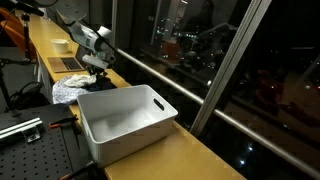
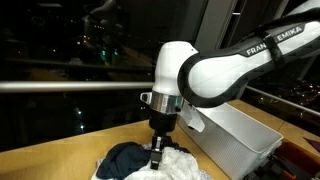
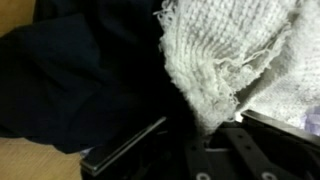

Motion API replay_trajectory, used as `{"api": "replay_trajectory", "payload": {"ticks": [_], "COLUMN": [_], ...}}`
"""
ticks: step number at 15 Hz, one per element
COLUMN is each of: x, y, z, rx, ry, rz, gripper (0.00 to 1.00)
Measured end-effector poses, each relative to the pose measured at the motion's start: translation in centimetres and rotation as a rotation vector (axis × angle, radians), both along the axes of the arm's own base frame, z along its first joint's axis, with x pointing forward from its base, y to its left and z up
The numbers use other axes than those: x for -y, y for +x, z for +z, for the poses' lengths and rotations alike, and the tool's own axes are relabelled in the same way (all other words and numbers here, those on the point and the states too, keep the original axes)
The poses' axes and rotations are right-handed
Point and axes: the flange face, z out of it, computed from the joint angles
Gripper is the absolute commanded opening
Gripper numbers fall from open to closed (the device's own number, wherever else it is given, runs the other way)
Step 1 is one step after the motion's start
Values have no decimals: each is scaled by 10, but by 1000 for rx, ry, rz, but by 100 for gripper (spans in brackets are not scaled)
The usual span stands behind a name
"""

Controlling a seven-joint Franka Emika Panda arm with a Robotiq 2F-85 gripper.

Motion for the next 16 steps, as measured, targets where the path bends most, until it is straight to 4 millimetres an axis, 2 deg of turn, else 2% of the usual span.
{"api": "replay_trajectory", "payload": {"ticks": [3, 6, 11, 16], "x": [8, 19, 56, 117], "y": [-10, -14, -12, -21], "z": [32, 86, 206, 326], "rx": [11, 66, 168, 271], "ry": [-5, -15, -81, -173], "rz": [-51, -101, -210, -333], "gripper": [4, 4, 4, 4]}}
